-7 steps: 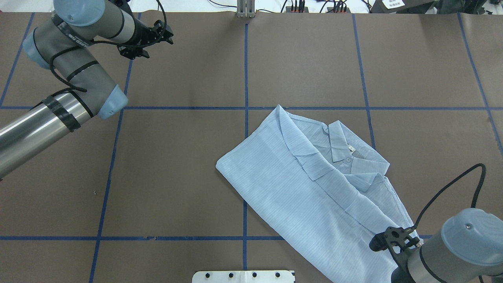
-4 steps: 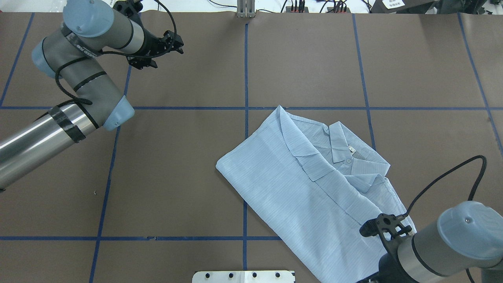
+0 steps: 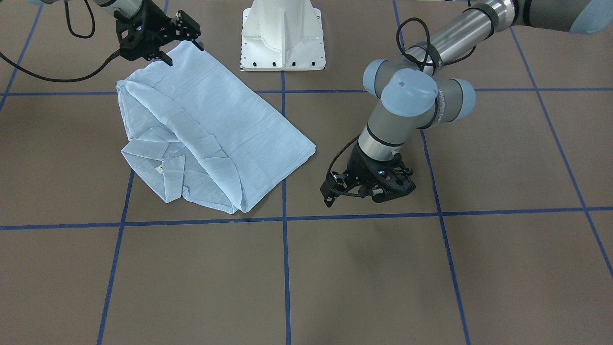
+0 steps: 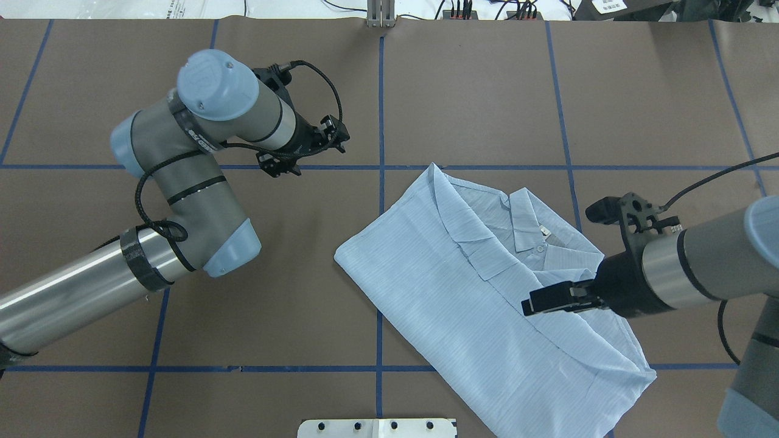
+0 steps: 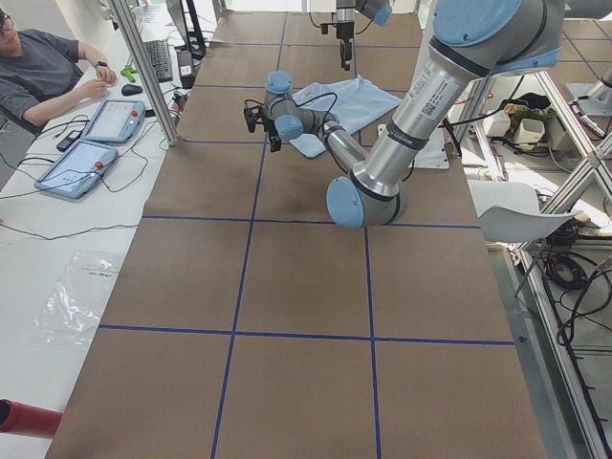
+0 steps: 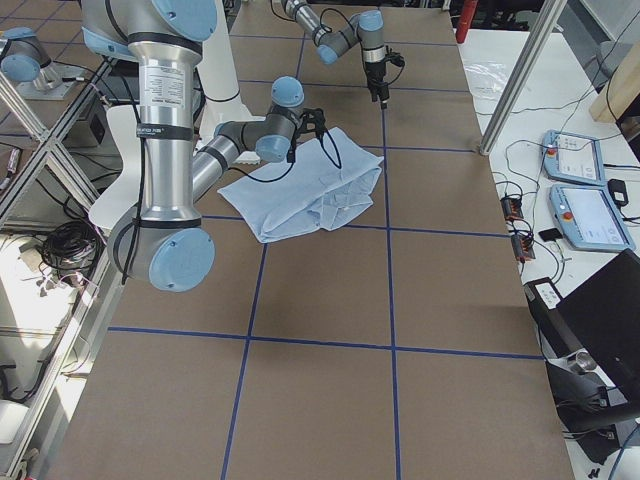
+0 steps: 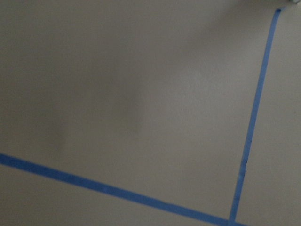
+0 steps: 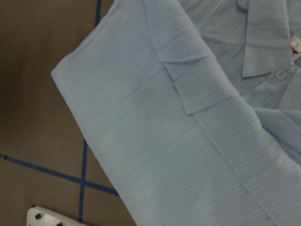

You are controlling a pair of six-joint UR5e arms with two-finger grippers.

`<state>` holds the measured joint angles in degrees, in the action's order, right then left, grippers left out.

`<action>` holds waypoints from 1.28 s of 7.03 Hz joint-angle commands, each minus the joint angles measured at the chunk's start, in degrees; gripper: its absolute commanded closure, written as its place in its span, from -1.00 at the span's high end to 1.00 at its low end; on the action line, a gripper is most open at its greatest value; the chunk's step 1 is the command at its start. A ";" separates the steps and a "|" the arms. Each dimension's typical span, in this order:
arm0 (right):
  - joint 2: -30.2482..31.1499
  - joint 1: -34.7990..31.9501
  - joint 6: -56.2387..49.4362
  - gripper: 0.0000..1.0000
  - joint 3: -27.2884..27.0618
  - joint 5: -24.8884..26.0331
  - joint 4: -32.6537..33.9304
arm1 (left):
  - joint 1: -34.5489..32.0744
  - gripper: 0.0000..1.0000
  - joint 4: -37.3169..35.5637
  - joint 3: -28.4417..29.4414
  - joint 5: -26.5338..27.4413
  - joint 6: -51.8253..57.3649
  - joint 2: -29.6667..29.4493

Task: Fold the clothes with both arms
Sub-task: 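Move the left gripper to the far corner while the right gripper holds the side, then pull the far corner with the left gripper to square the shirt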

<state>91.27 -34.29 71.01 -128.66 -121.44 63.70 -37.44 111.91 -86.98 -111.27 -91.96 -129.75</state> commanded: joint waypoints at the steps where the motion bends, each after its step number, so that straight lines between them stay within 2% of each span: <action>1: -0.30 -5.43 -0.08 1.00 0.07 -0.03 -0.06 | 6.74 0.97 -2.04 -1.79 2.01 -6.11 0.29; 3: -0.30 -5.97 -0.08 1.00 0.07 -0.03 -0.06 | 10.71 0.95 -3.09 -1.53 3.61 -6.74 1.78; 5: -0.39 -5.97 -0.08 1.00 -0.10 -0.03 -0.06 | 11.43 0.72 -3.19 -1.44 3.52 -6.92 2.66; 6: -0.31 -5.97 -0.08 1.00 -0.19 -0.03 -0.06 | 11.43 0.36 -3.19 -1.44 3.43 -6.92 2.57; 8: -0.30 -6.23 -0.08 1.00 -0.19 -0.03 -0.06 | 11.43 -0.73 -4.41 -1.79 3.17 -6.83 1.96; 9: -0.22 -6.32 -0.08 1.00 -0.19 -0.03 -0.06 | 11.43 -1.00 -4.51 -1.96 3.00 -6.83 1.87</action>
<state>90.99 -40.49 70.93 -128.84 -121.46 63.63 -26.02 107.75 -88.74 -108.08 -98.82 -127.66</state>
